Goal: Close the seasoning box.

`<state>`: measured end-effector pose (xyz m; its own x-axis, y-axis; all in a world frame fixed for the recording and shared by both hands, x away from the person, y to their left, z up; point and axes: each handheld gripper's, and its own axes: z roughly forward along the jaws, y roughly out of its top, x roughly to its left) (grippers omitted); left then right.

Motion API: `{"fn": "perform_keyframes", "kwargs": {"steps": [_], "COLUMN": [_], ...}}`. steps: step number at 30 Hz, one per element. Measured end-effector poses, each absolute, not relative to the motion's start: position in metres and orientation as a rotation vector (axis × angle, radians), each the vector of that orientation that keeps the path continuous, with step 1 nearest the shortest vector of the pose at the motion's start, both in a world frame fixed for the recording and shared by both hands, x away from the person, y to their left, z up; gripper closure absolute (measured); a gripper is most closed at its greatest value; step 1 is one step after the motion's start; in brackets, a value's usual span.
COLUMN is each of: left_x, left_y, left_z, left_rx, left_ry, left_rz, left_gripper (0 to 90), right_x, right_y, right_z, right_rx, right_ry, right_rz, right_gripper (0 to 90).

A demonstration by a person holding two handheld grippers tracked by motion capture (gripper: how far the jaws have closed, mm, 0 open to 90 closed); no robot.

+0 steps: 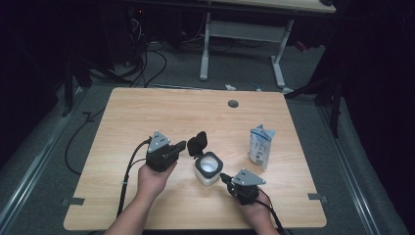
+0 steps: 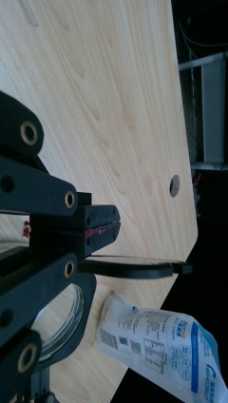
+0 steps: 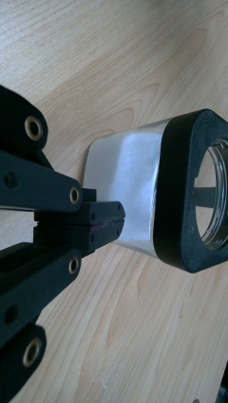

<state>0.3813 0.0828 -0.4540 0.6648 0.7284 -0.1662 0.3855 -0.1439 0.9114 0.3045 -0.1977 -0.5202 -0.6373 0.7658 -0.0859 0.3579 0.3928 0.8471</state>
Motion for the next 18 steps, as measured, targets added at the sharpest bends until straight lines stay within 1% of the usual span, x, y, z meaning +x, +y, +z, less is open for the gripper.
{"fn": "perform_keyframes", "kwargs": {"steps": [18], "left_x": [0.3746], "left_y": [0.0754], "left_z": [-0.4588], "left_rx": [1.737], "left_ry": [0.881], "left_rz": [0.348], "left_gripper": [90.0], "right_x": [0.3033], "right_y": [-0.1937], "right_z": [-0.5208], "right_rx": [0.933], "right_ry": [2.194], "right_rz": [1.146], "right_gripper": [90.0]}}
